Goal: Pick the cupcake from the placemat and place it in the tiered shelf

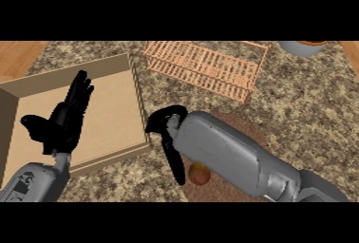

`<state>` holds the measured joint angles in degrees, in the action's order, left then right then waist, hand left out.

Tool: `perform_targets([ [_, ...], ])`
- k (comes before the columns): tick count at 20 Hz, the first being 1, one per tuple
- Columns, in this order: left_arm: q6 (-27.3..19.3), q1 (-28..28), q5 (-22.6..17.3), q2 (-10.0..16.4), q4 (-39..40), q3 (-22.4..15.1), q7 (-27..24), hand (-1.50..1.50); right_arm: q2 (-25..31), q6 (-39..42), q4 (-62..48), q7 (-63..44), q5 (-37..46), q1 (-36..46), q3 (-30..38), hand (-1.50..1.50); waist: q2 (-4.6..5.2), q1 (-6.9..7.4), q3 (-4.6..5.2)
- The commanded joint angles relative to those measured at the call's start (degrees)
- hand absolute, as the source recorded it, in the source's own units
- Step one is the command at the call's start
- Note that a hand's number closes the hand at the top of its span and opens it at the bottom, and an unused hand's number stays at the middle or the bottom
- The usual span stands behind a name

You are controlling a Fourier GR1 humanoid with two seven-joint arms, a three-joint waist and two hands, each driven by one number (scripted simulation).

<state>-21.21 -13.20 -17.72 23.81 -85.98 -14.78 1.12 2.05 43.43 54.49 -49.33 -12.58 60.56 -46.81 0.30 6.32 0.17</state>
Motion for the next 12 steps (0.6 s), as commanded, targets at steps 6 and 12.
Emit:
perform_targets([
  [6, -0.46, 2.43, 0.64, 0.11, -1.55, 0.37, -0.1, 0.0, -1.96, 9.85, -4.48, -6.69, -1.92, 8.57, -15.59, -1.5, -0.17, -1.51, 0.04],
  [12, -0.2, 3.23, -0.02, 0.61, -2.46, 2.19, 0.84, 0.0, -2.0, 11.48, -2.24, -4.34, -0.44, 8.83, -24.84, -1.5, -0.13, -2.85, -0.05],
])
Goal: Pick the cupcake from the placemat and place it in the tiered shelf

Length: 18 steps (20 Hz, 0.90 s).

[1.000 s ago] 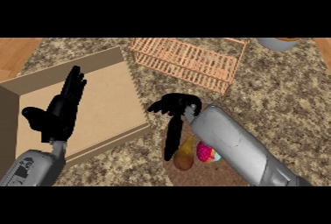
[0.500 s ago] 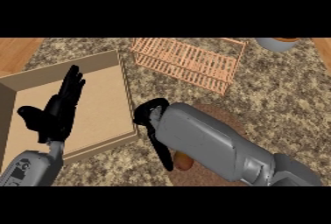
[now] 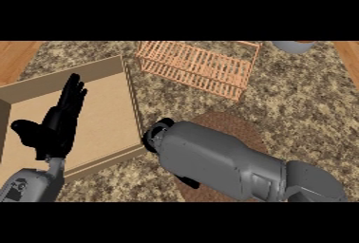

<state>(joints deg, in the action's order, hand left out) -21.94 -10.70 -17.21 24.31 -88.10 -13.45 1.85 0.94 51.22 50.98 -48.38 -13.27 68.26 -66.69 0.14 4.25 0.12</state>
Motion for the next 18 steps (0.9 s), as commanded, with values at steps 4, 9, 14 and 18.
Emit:
perform_targets([
  [4, -1.55, 1.89, 0.68, -0.12, -3.66, 0.14, 2.23, 0.0, -0.9, 7.79, -1.71, -3.66, 3.61, 1.38, -10.57, -1.5, 0.0, -1.19, -0.05],
  [9, -1.52, 3.63, 2.04, -0.95, -3.5, 0.67, 0.28, 0.0, -0.9, 7.3, -3.02, -2.48, 4.73, 3.68, -10.0, -1.5, 0.17, -1.3, -0.04],
  [14, -0.25, 1.17, 2.6, -1.57, -0.87, 2.42, 1.26, 0.0, -0.91, 8.15, -4.1, -0.11, 8.6, 1.1, -7.97, -1.5, 0.06, -3.01, -0.09],
  [18, -0.25, 4.73, 3.5, -2.26, -3.6, 2.39, 0.66, 0.0, -0.92, 6.29, -3.32, 1.31, 12.35, -2.46, -9.68, -1.5, 0.11, -2.49, -0.09],
])
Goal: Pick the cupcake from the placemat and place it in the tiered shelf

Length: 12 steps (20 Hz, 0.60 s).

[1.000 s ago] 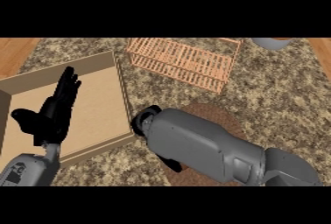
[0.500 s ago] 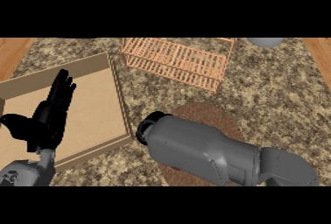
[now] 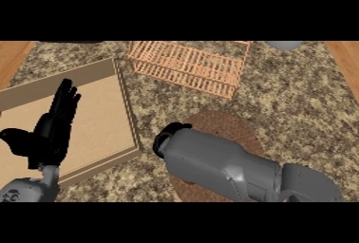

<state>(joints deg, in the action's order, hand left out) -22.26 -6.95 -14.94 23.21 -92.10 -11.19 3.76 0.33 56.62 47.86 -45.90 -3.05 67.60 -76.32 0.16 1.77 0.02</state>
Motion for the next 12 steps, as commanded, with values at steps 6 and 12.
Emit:
perform_targets([
  [6, -0.18, 2.94, 1.97, -1.55, -3.22, 0.53, 1.35, 0.0, 2.0, 1.26, -0.39, 2.95, 10.2, -6.78, -0.22, -1.5, -0.15, -1.25, -0.04],
  [12, 1.33, -0.38, 2.2, -1.56, -1.91, 3.57, 2.94, 0.0, 0.31, 1.34, -3.68, 9.04, 16.85, -6.41, 3.71, -1.5, 0.01, -1.12, -0.03],
])
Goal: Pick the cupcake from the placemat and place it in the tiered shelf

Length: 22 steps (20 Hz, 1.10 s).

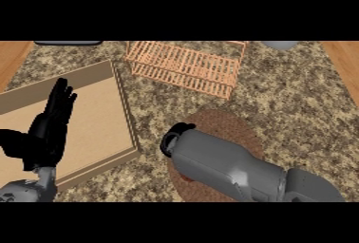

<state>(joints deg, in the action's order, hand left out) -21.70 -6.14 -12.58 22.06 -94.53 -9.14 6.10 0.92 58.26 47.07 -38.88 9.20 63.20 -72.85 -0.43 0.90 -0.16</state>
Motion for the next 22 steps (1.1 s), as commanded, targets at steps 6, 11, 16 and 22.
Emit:
perform_targets([
  [6, 0.82, 0.16, 1.67, -1.57, -0.96, 1.17, 1.5, 0.0, 4.44, 0.99, 5.58, 2.19, 8.8, -7.34, 2.04, -1.5, 0.37, -0.93, 0.15],
  [11, 2.28, 2.57, 1.25, -0.74, -3.02, 2.24, 1.38, 0.0, 4.11, -0.89, -0.21, 5.54, 12.62, -9.44, 1.06, -1.5, 0.57, -0.05, 0.14],
  [16, 3.46, 2.44, 0.96, -1.51, -0.41, 3.2, -0.56, 0.0, 2.77, 4.72, 0.48, 4.03, 11.7, -10.32, 2.94, 1.5, 0.5, -0.46, 0.18],
  [22, 3.78, 2.39, 1.08, -1.6, -0.9, 4.41, 0.15, 0.0, 0.77, -7.31, 1.22, 2.53, 18.55, -12.44, 5.91, 1.5, 0.44, -0.67, 0.16],
])
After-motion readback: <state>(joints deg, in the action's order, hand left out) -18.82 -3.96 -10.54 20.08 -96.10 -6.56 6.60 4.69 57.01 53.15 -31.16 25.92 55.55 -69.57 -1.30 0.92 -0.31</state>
